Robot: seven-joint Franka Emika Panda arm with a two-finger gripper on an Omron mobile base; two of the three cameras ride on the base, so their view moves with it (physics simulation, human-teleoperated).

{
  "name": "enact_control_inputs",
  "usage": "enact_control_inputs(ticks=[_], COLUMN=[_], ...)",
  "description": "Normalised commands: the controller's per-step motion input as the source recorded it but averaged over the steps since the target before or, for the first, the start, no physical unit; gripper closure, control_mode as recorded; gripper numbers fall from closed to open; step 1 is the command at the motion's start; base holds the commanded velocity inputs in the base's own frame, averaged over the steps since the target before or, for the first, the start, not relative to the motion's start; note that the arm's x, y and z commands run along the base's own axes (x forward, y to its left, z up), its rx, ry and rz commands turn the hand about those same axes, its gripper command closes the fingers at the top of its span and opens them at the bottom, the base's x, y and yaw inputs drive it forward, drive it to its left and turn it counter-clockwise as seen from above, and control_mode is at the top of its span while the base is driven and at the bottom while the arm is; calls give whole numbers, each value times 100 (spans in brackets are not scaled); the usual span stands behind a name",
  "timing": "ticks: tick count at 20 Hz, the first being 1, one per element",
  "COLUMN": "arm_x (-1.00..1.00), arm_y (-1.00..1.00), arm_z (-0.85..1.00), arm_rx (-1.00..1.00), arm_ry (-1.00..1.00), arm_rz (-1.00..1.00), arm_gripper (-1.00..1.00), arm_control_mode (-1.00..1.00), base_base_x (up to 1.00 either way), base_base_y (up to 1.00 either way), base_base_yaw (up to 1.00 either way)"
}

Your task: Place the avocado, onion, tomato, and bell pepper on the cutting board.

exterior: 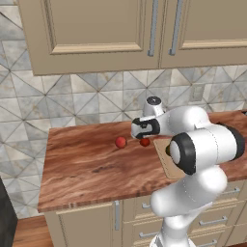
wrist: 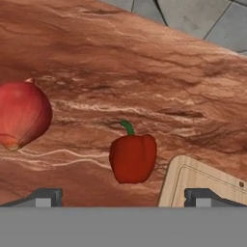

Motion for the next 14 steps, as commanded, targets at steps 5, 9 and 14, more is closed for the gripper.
enact_control_inputs(ticks=[5, 9, 14], arm_x=[9, 25, 13], arm_y=[0, 0, 0], arm_z=[-13, 0, -7], arm_rx=[0, 0, 0], arm_ry=[0, 4, 3], arm_rz=[0, 0, 0], arm_gripper=[-100, -100, -100], arm_control_mode=[-100, -100, -100], base_base_x=[0, 0, 0], base_base_y=[0, 0, 0], base_base_yaw=[0, 0, 0])
